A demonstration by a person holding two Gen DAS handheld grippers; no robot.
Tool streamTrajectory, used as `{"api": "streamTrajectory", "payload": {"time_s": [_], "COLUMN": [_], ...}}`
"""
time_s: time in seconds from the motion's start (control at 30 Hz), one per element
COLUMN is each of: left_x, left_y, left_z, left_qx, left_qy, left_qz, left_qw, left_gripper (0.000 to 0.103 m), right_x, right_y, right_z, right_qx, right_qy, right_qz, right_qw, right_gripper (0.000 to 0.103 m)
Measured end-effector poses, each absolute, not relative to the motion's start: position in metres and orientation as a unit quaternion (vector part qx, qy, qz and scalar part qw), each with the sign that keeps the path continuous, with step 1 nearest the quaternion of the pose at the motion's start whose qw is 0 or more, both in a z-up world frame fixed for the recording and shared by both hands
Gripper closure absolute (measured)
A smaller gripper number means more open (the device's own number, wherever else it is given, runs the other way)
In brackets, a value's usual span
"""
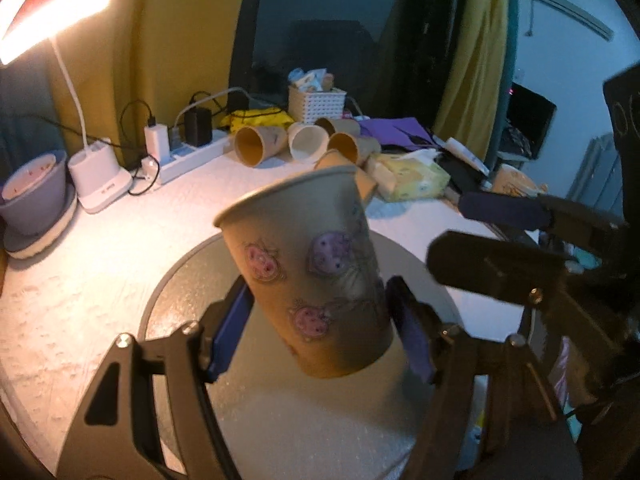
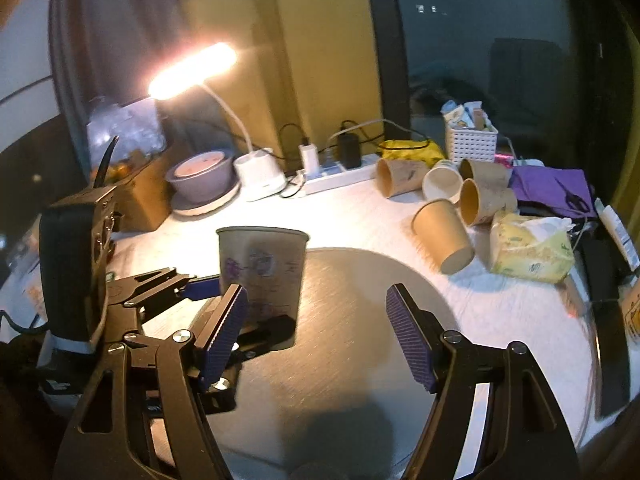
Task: Flip cup upright
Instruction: 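Grasp the cup rim with the right gripper while the left gripper holds the cup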
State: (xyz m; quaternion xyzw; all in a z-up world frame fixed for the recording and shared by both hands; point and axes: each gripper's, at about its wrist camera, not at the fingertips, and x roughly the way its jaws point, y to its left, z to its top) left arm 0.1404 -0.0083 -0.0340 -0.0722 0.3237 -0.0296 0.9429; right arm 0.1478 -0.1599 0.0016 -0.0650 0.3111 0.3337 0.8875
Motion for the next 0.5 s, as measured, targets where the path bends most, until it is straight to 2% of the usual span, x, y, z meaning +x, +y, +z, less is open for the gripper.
{"api": "streamTrajectory", "payload": {"time_s": [0.5], "left_x": [0.071], "left_y": [-0.049], "left_z": [-0.030], "left_qx": [-0.007], "left_qy": [0.270], "left_qz": [-0.080], "left_qw": [0.959], "left_gripper": [0.034], "right_x": [0.089], "right_y": [-0.169], "right_z": [0.007], "right_qx": [-0.036], "right_qy": [0.321], "right_qz": [0.381], "right_qw": [0.866], "right_gripper": [0.027]}}
